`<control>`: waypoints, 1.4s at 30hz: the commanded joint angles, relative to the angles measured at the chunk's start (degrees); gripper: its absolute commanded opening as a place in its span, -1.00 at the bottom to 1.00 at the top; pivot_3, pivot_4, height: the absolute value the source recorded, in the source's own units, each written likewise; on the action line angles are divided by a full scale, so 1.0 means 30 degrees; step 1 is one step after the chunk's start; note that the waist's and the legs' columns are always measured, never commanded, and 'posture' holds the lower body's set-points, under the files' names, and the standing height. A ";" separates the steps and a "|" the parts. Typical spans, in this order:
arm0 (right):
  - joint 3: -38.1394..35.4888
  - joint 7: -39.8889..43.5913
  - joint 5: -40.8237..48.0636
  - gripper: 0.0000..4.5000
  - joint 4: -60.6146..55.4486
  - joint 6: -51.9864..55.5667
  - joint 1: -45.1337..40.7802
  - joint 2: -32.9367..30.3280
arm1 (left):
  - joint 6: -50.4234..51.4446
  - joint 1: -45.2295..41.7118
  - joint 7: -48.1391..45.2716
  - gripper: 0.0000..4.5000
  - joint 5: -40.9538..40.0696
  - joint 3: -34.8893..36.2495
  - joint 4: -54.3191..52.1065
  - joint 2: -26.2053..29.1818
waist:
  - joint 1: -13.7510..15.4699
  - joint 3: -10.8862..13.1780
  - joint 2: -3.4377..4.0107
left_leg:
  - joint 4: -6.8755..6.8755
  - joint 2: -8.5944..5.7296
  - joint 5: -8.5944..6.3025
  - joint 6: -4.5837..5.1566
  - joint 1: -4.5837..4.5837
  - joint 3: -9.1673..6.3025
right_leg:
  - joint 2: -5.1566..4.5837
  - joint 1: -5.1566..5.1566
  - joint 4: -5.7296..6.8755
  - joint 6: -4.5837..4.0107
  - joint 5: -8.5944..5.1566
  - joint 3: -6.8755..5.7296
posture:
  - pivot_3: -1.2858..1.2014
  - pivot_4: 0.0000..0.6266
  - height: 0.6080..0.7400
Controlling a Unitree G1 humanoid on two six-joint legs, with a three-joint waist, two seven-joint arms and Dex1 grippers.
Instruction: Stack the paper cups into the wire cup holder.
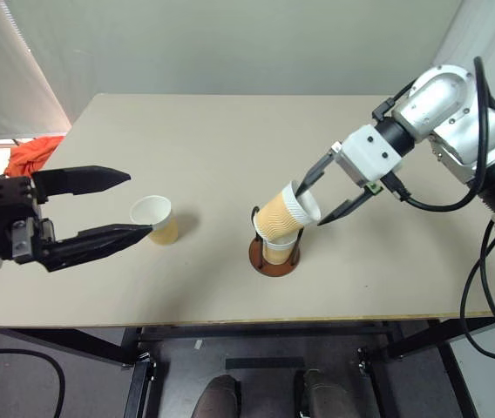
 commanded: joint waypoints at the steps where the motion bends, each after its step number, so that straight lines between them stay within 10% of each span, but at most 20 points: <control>1: -0.0596 0.0062 -0.0066 0.75 0.0074 -0.0147 -0.0590 0.0035 | -0.0465 -0.0045 0.0069 1.00 0.0131 0.0461 -0.0083 0.0234 | 0.0001 0.0000 0.0000 | 0.0000 0.0000 -0.0004 0.0002 0.0000 -0.0001 | 0.0000 0.0001 -0.0002 -0.0002 -0.0001 0.0000 | 0.03 -0.52 1.00; 3: -0.0715 0.0062 -0.0125 0.97 0.0210 -0.0157 -0.0596 0.0128 | -0.0568 -0.0079 0.0095 1.00 0.0200 0.0314 -0.0051 0.0252 | -0.0002 0.0000 0.0000 | 0.0000 -0.0001 -0.0012 0.0005 -0.0001 0.0001 | 0.0000 0.0001 -0.0008 -0.0004 -0.0002 0.0001 | 0.03 -0.52 1.00; 23: -0.4307 0.0062 0.0154 0.97 -0.1015 0.2682 0.0803 0.0438 | -0.1974 -0.0431 -0.0113 1.00 0.1104 -0.1528 0.0492 0.0387 | 0.0015 -0.0001 -0.0017 | -0.0002 -0.0005 -0.0012 0.0001 -0.0005 -0.0003 | -0.0001 -0.0003 0.0004 -0.0090 -0.0054 -0.0001 | 0.03 -0.52 1.00; 33: -0.5287 0.0062 0.1869 0.97 -0.5010 0.5979 0.3656 -0.3493 | -0.2436 -0.0643 -0.0745 1.00 0.1279 -0.2129 0.0709 0.0448 | 0.0209 -0.0005 -0.0023 | 0.0001 -0.0012 -0.0033 -0.0061 -0.0025 0.0005 | 0.0000 0.0006 0.0000 -0.0095 -0.0058 -0.0003 | 0.03 -0.52 1.00; 42: -0.8111 -0.1419 -0.2706 0.97 -0.6313 0.8889 0.6573 -0.1007 | -0.3359 -0.1422 -0.1251 1.00 0.2026 -0.3861 0.1292 0.0515 | 0.0067 0.0002 -0.0044 | 0.0007 -0.0003 -0.0010 -0.0018 0.0062 -0.0007 | -0.0004 0.0026 0.0077 -0.0079 -0.0049 -0.0001 | 0.03 -0.52 1.00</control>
